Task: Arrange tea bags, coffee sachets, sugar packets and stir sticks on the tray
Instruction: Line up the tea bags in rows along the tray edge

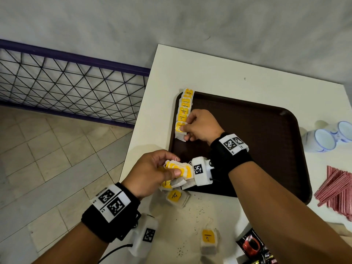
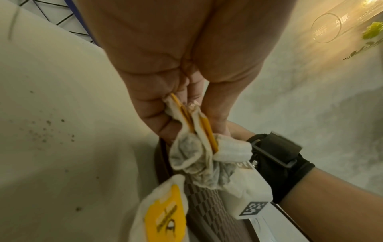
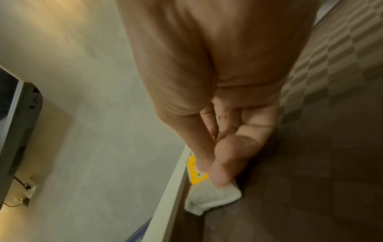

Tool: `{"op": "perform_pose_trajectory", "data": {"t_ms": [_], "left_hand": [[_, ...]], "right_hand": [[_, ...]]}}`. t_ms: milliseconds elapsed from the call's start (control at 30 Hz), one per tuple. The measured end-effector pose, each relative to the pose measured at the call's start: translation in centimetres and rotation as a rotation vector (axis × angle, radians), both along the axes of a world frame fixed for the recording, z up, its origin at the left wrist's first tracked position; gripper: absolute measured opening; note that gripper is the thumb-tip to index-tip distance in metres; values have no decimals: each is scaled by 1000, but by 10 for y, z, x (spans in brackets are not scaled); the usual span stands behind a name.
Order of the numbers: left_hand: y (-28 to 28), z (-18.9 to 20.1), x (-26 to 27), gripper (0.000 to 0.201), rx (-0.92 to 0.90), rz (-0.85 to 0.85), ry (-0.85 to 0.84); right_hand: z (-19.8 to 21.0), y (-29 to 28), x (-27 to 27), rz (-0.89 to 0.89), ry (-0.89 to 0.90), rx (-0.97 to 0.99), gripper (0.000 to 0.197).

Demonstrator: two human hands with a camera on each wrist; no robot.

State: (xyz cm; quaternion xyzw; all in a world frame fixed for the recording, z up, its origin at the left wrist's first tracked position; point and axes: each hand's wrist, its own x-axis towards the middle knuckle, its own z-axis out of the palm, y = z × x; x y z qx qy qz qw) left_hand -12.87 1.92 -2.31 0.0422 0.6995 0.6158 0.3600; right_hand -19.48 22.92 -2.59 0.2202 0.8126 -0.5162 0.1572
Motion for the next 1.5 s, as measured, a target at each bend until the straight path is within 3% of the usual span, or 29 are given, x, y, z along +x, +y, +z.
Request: {"op": "perform_pose_trajectory", "data": {"t_ms": [200, 333, 567, 767, 933, 1233, 1500], "left_hand": [[0, 1, -2, 27, 1, 0, -4], [2, 5, -9, 27, 6, 17, 2], [12, 10, -26, 25, 40, 86, -6], [18, 8, -26, 25, 84, 119, -53], [14, 8, -27, 27, 82, 44, -77], [12, 6, -28, 31, 122, 7, -113], [7, 6, -30, 31, 46, 5, -39]], "right_hand": [[1, 3, 1, -35, -17, -26, 27], [23, 10, 20, 2, 104, 95, 26], [51, 4, 77, 263, -72, -221, 35], [44, -2, 86, 96, -19, -370, 28], [43, -5, 85, 18, -5, -338, 28], [38, -10, 84, -98, -19, -357, 11], [36, -1, 80, -131, 24, -290, 10]]}}
